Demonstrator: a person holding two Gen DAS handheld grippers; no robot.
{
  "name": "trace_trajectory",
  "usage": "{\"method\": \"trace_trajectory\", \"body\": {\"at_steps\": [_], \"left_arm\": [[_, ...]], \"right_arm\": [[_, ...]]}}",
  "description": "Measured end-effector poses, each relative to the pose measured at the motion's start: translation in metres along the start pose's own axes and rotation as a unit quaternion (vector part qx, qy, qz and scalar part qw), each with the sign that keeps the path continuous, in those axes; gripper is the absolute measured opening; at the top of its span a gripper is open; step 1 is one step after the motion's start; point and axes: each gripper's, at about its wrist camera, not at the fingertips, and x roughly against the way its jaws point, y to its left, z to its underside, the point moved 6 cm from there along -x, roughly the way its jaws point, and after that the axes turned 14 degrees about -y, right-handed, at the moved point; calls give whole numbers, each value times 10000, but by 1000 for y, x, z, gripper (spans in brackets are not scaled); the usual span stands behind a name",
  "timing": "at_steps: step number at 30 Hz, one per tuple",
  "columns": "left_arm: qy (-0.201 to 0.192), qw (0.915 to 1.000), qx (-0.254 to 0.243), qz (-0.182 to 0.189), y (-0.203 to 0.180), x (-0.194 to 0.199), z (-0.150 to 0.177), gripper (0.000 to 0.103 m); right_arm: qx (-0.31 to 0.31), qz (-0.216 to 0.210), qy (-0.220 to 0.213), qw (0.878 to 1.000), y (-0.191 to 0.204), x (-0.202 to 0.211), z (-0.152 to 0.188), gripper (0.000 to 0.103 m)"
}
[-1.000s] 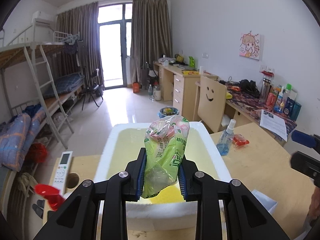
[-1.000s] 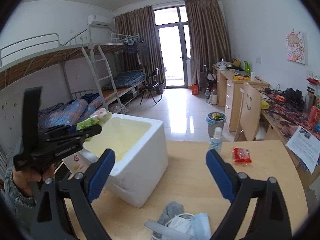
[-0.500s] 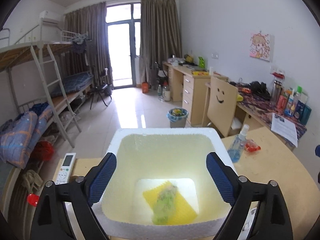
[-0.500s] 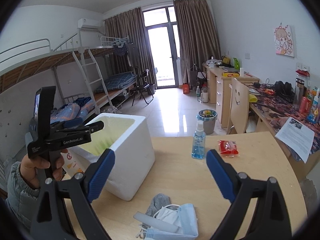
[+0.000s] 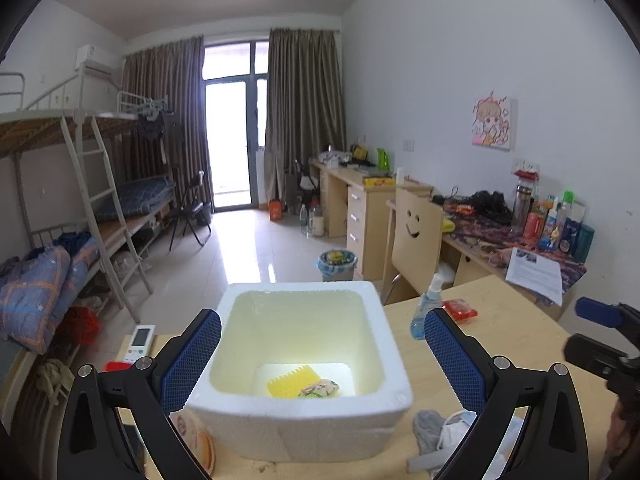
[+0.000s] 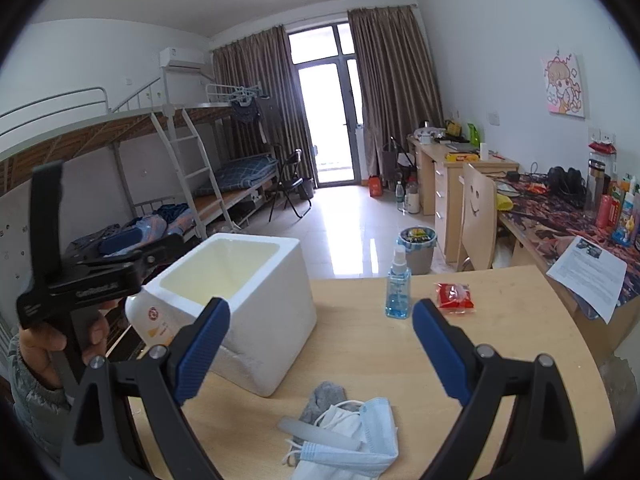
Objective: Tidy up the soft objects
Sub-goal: 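Move both tools back toward the mask and cloth pile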
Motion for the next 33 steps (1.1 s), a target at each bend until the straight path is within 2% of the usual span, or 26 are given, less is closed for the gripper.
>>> {"method": "trace_trajectory", "body": {"at_steps": [9, 19, 28, 33], "left_arm": [[-280, 9994, -179, 93, -20, 53, -10, 102], [-466, 9989, 17, 101, -27, 106, -2, 102], [-829, 9965, 86, 1, -41, 159, 21, 102], [-951, 9955, 7, -12, -49, 178, 35, 102]], "right_arm": [[62, -65, -184, 9998, 15, 35, -3, 97], [71, -157, -414, 9990, 26, 84, 1, 99], [277, -159, -705, 9970, 40, 123, 18, 102], [246, -245, -727, 9967, 41, 138, 32, 102]]}}
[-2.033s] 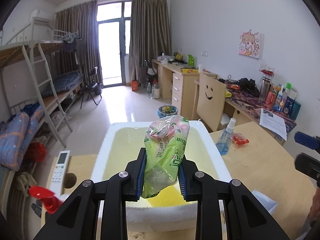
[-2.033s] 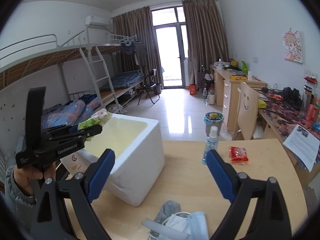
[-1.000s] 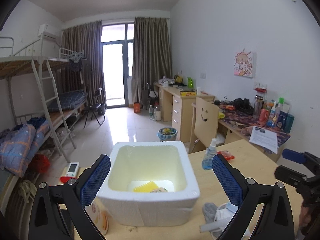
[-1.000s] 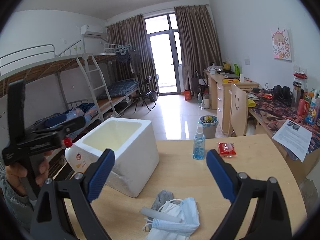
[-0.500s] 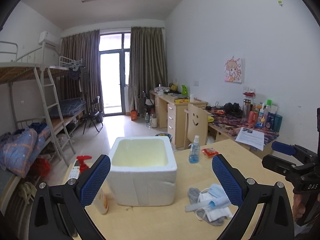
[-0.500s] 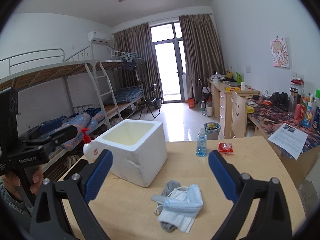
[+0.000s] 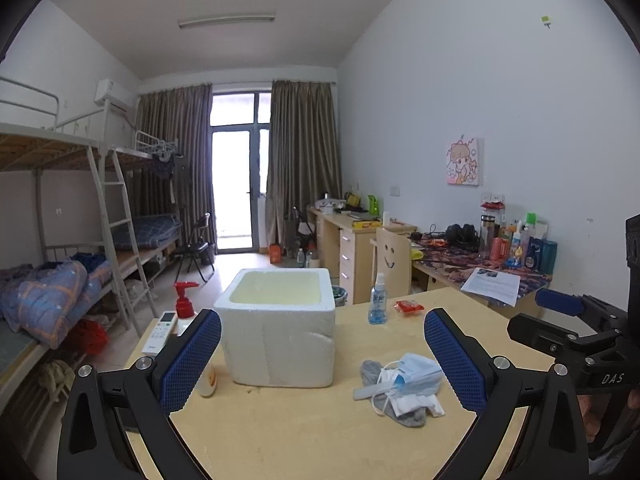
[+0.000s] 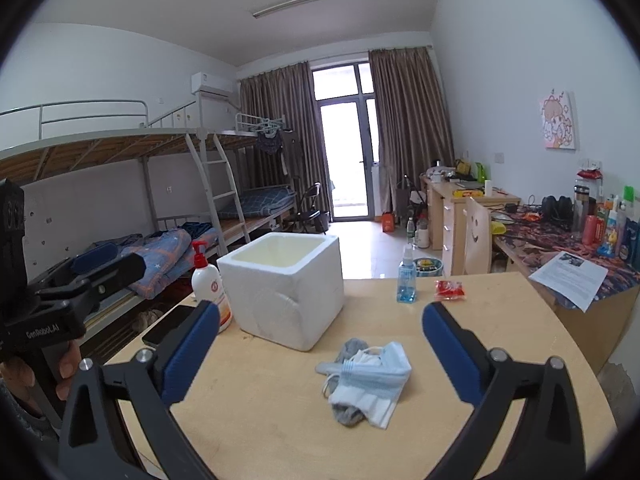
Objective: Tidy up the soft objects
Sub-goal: 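Move both tools back toward the mask and cloth pile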
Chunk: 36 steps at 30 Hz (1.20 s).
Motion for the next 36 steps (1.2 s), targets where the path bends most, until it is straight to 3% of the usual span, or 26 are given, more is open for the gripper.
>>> {"method": "trace_trajectory", "body": {"at_steps": [13, 19, 24, 29, 36], "left_arm": [[-85, 9999, 76, 8, 2, 27, 20, 102], [-146, 9996, 102, -211, 10, 32, 36, 102], [-262, 9993, -32, -271, 17, 33, 51, 102], [-37, 10000, -67, -51, 21, 24, 66, 102], [-63, 9997, 1, 249, 13, 20, 80, 102]], "right_arm": [[175, 38, -269, 9995, 6, 26, 12, 102], [106, -29, -451, 9989, 4, 27, 15, 102], [149, 211, -485, 9985, 4, 22, 24, 102], [4, 543, -539, 9971, 3, 22, 39, 102], [-37, 785, -320, 9964, 0, 24, 57, 102]]}}
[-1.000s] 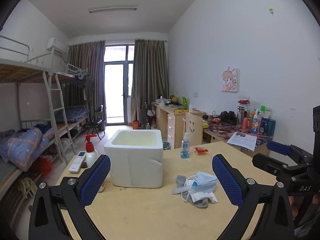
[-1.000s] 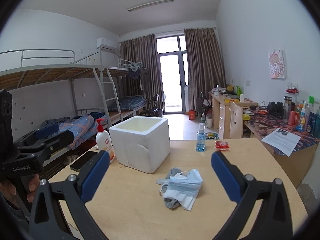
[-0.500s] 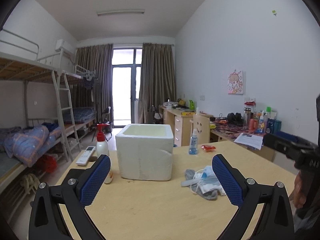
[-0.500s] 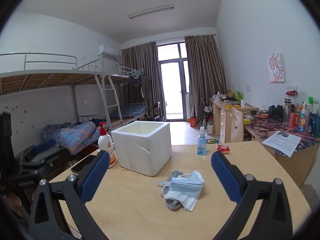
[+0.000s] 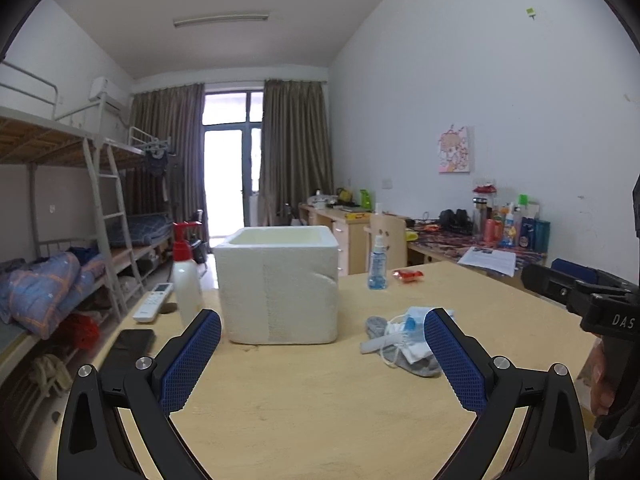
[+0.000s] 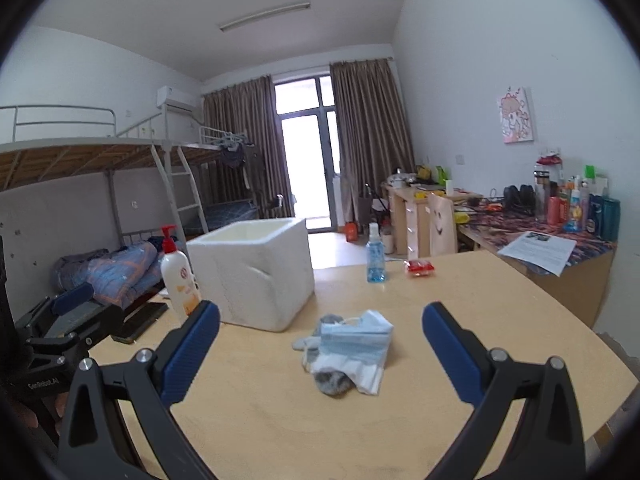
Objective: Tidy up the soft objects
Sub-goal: 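Move both tools back toward the mask and cloth pile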
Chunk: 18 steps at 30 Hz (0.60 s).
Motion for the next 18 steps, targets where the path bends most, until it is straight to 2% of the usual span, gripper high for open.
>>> {"method": "trace_trajectory", "body": {"at_steps": [4, 13, 18], "left_arm": [[96, 9995, 267, 124, -9, -2, 12, 102], [563, 9979, 241, 212, -33, -27, 38, 102], [671, 9970, 284, 272, -40, -40, 40, 102]], "right_arm": [[135, 102, -84, 9998, -4, 4, 4, 102], [148, -33, 317, 9994, -24, -8, 24, 102], [197, -163, 463, 9986, -36, -23, 27, 102]]}}
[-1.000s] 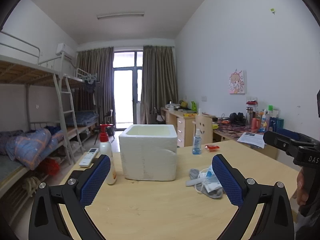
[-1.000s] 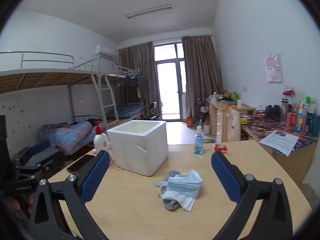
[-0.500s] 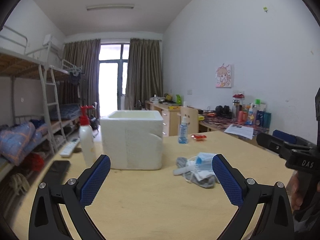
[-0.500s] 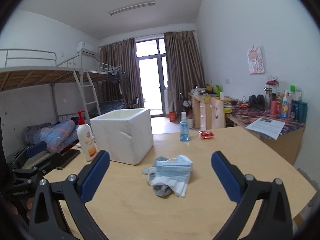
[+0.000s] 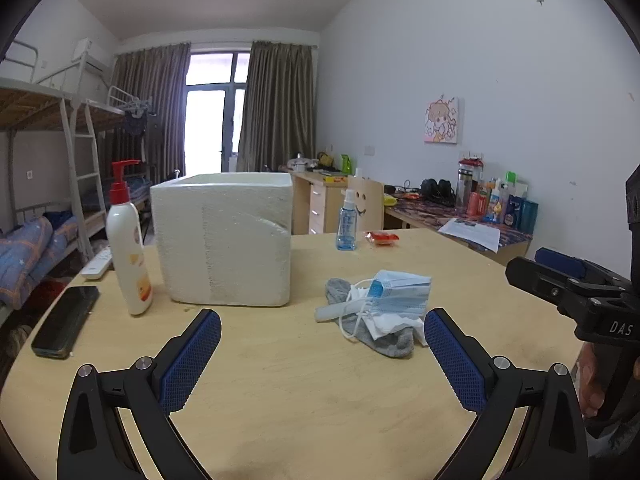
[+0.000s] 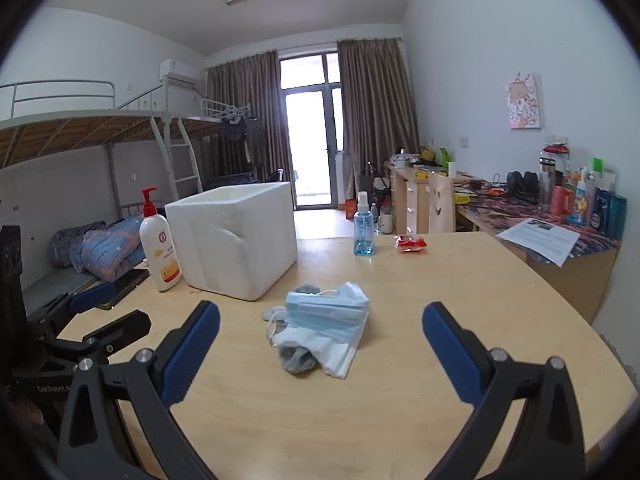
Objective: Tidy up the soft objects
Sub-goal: 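Move both tools back toward the mask and cloth pile, then grasp the blue face mask with the right tool and lift it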
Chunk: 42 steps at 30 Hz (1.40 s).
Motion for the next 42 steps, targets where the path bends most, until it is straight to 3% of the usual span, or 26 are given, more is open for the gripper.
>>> {"method": "trace_trajectory", "body": {"at_steps": [14, 27, 29, 34, 36, 38, 42], "left_arm": [[426, 9990, -48, 137, -9, -39, 7, 102], [716, 9974, 9, -21, -11, -64, 15, 102], [674, 9976, 111, -108, -9, -64, 15, 102], [646, 9977, 84, -159, -10, -68, 16, 102], [679, 9975, 98, -143, -11, -70, 17, 102], [693, 9974, 90, -147, -12, -72, 17, 102], [797, 9967, 109, -133, -13, -78, 20, 102]], "right_arm": [[-146, -476, 565, 9972, -19, -47, 8, 102], [-269, -1145, 1307, 9844, -26, -100, 19, 102], [-307, -1224, 1481, 9809, -27, -107, 23, 94], [-341, -1391, 2070, 9678, -29, -126, 44, 87], [-321, -1399, 2178, 9654, -31, -130, 49, 86], [-364, -1457, 2197, 9639, -30, -131, 50, 74], [-283, -1414, 2298, 9625, -30, -136, 54, 68]]}}
